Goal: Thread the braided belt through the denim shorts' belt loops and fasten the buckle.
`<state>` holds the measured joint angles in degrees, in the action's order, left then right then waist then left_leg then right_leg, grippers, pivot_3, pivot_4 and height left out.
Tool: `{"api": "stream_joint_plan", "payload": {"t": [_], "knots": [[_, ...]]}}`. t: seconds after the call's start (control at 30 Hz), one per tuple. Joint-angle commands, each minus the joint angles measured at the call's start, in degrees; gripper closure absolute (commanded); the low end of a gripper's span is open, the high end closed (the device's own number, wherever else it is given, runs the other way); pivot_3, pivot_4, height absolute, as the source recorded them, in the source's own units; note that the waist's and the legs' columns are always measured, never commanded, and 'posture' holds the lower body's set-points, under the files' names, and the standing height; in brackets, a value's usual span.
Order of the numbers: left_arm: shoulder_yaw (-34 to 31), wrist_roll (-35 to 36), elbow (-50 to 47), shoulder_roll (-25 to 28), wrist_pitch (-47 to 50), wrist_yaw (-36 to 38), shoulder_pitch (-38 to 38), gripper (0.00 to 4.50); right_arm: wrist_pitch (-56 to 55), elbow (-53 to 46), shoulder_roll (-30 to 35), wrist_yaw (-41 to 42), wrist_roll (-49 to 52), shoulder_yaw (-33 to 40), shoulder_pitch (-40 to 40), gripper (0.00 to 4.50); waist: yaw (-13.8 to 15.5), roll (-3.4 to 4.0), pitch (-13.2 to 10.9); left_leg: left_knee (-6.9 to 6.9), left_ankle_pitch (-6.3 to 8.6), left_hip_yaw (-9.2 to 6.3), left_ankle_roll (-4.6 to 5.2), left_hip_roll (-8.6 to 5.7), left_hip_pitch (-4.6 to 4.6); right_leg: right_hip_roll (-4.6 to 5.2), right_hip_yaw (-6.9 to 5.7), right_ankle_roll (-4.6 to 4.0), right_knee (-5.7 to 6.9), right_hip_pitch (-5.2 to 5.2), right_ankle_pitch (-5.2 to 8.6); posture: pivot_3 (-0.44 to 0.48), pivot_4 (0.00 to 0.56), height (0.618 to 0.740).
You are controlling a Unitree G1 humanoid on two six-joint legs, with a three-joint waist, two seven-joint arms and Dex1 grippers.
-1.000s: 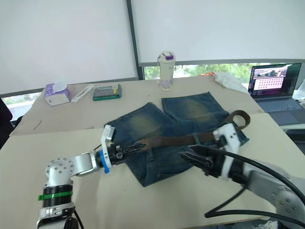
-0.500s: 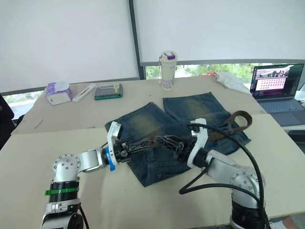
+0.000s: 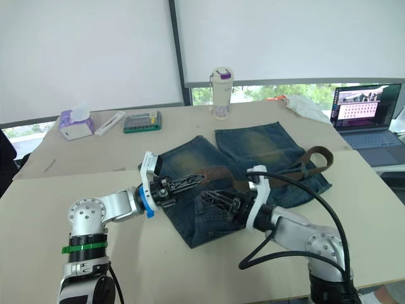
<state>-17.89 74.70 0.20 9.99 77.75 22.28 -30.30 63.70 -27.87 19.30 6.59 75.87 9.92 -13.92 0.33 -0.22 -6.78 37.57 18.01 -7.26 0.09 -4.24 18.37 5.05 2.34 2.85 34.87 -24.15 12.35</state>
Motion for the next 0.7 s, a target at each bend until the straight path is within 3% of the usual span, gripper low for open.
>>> {"api": "stream_joint_plan", "payload": {"t": [0.03, 0.3, 0.67, 0.7], "knots": [[-0.3, 3.5, -2.6, 0.9, 0.2, -1.5, 0.2, 4.50, -4.4, 0.2, -1.8, -0.6, 2.1, 0.9, -1.0, 1.46, 0.0, 0.00, 0.0, 0.00, 0.00, -0.01, 0.00, 0.00, 0.00, 0.00, 0.00, 0.00, 0.00, 0.01, 0.00, 0.000, 0.150, 0.740], [-0.2, 5.8, -2.0, 3.8, -0.6, -3.7, 0.1, 4.50, -7.9, 0.1, -1.1, -0.2, 6.7, 1.9, 0.2, 1.46, 0.1, 0.01, 0.0, 0.00, 0.00, -0.02, 0.00, -0.02, -0.01, 0.01, -0.01, 0.00, 0.00, 0.00, 0.00, 0.000, 0.150, 0.740], [1.7, 7.5, -2.3, 6.7, -0.4, -4.0, 0.6, 4.50, -11.3, 2.4, -0.9, -1.9, 5.6, 0.9, -0.9, 1.46, 0.0, 0.01, 0.0, -0.05, 0.00, -0.01, -0.01, -0.02, -0.03, 0.00, 0.00, 0.00, -0.01, -0.02, 0.00, 0.000, 0.150, 0.740], [2.0, 7.5, -2.5, 6.6, -0.6, -4.1, 0.8, 4.50, -11.4, 2.4, -0.8, -2.0, 5.3, 0.6, -1.1, 1.69, 0.0, 0.01, 0.0, -0.05, 0.00, -0.02, -0.01, -0.02, -0.02, 0.00, 0.00, 0.00, -0.01, -0.02, 0.00, 0.000, 0.150, 0.740]]}}
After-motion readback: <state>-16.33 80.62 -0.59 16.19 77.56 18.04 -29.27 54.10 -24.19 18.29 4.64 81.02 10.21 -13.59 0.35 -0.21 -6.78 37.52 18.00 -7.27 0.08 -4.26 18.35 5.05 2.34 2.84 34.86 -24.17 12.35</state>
